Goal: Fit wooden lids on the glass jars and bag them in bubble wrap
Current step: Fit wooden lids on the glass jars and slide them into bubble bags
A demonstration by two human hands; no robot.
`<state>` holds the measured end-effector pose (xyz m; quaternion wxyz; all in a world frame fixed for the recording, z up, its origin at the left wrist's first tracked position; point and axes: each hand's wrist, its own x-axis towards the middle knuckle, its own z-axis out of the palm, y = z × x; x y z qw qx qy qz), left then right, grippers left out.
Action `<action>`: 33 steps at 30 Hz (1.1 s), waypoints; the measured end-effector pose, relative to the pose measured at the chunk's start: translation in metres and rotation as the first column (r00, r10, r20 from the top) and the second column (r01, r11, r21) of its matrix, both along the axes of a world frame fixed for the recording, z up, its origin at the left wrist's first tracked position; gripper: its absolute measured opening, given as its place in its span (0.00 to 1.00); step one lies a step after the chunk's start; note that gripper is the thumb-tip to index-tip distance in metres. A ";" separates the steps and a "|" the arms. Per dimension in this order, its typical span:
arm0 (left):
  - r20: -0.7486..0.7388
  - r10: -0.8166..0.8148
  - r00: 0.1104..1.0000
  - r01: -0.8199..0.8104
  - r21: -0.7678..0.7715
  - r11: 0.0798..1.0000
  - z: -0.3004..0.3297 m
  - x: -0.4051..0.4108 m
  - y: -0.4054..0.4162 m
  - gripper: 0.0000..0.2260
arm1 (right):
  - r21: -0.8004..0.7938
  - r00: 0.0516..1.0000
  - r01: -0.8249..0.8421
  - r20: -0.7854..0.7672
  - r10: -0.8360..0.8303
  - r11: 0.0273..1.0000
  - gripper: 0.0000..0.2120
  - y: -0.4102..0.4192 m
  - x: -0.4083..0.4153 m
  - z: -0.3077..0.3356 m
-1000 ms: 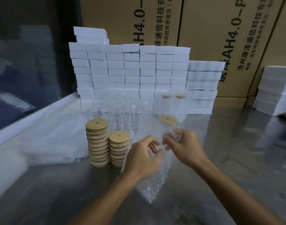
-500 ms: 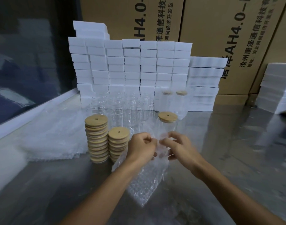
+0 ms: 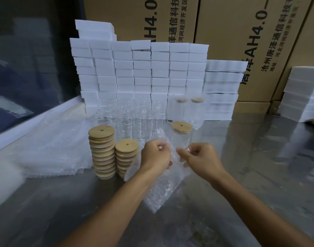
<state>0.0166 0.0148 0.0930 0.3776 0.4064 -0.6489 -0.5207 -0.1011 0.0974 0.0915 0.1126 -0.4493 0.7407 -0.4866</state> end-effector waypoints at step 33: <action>0.373 0.194 0.908 0.031 -0.520 0.854 0.050 -0.003 -0.034 0.15 | -0.151 0.921 0.080 0.390 -0.015 0.985 0.36 -0.023 -0.042 0.008</action>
